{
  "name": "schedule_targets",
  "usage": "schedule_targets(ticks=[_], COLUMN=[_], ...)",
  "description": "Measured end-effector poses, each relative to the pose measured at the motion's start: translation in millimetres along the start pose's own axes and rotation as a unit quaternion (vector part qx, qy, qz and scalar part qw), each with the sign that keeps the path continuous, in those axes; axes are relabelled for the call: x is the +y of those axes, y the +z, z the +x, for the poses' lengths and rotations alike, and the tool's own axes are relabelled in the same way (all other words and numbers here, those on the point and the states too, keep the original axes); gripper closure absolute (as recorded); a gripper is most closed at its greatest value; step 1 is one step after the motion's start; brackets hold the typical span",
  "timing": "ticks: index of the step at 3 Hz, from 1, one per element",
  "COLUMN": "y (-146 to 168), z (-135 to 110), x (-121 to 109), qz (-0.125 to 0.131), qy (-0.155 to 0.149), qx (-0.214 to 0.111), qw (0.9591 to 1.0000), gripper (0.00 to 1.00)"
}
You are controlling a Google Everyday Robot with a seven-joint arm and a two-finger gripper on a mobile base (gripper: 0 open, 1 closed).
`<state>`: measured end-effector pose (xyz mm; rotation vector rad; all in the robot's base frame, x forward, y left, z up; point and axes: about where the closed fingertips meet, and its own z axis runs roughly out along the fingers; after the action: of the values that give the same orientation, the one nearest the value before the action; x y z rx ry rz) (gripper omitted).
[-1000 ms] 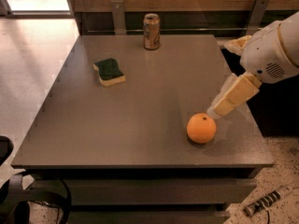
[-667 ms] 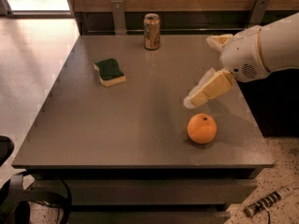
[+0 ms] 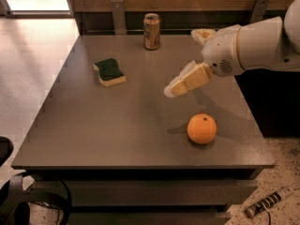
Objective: Pick sponge
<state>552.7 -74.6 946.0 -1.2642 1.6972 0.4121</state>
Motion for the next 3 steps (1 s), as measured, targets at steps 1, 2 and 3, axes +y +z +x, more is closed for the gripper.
schedule_targets(ticks=[1,2,3], y=[20.2,68.7,137.2], z=[1.2,0.8,10.0], x=[-14.3,-30.2,-32.8], qz=[0.006,-0.015,-0.044], qy=[0.003,0.003,0.026], qx=[0.003,-0.007,-0.058], qw=[1.0000,0.9999,0.9970], gripper=[0.00,0.00,0.00])
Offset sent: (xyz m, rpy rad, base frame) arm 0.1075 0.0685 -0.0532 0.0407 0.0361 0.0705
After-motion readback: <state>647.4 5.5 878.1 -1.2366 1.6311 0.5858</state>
